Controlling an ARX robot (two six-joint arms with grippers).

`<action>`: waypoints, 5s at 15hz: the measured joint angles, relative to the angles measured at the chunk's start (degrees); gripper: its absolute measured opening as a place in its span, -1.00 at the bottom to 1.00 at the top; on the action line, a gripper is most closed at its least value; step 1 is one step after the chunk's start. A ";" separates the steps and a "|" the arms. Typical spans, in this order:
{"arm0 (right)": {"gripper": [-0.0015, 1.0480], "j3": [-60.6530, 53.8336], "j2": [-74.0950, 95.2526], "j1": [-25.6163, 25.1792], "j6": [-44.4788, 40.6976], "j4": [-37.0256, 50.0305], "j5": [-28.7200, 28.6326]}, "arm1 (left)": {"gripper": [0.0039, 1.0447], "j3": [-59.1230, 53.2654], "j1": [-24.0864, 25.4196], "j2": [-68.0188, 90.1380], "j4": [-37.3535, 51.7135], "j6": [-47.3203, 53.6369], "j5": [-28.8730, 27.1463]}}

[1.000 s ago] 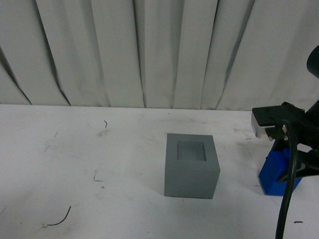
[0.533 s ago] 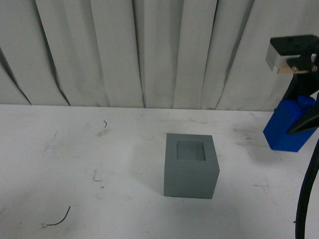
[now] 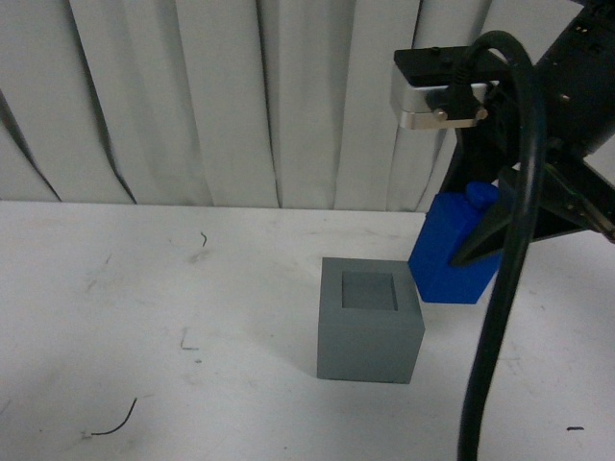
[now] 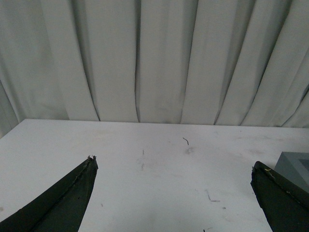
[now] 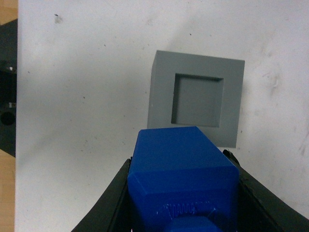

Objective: Insert blue part into gray base

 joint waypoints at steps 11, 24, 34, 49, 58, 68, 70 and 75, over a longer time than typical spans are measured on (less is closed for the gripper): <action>-0.10 10.97 10.75 6.21 6.10 0.15 2.12 | 0.88 0.00 0.00 0.00 0.00 0.00 0.00; -0.10 13.40 13.73 6.40 9.05 0.83 5.75 | 0.88 0.00 0.00 0.00 0.00 0.00 0.00; 0.80 11.87 13.73 5.68 9.07 4.11 6.62 | 0.88 0.00 0.00 0.00 0.00 0.00 0.00; 0.88 -9.42 -15.87 -4.57 18.95 29.03 -17.51 | 0.88 0.00 0.00 0.00 0.00 0.00 0.00; -0.56 -75.69 -71.73 -13.66 77.94 79.52 25.92 | 0.88 0.00 0.00 0.00 0.00 0.00 0.02; -0.96 -94.31 -99.58 -12.98 79.76 72.87 25.05 | 0.88 0.00 0.00 0.00 0.00 0.00 0.00; -0.96 -95.01 -101.96 -12.98 79.76 71.36 25.07 | 0.88 0.00 0.00 0.00 0.00 0.00 0.02; -0.96 -96.59 -115.38 -12.98 79.78 59.30 25.09 | 0.88 0.00 0.00 0.00 0.02 0.00 -0.04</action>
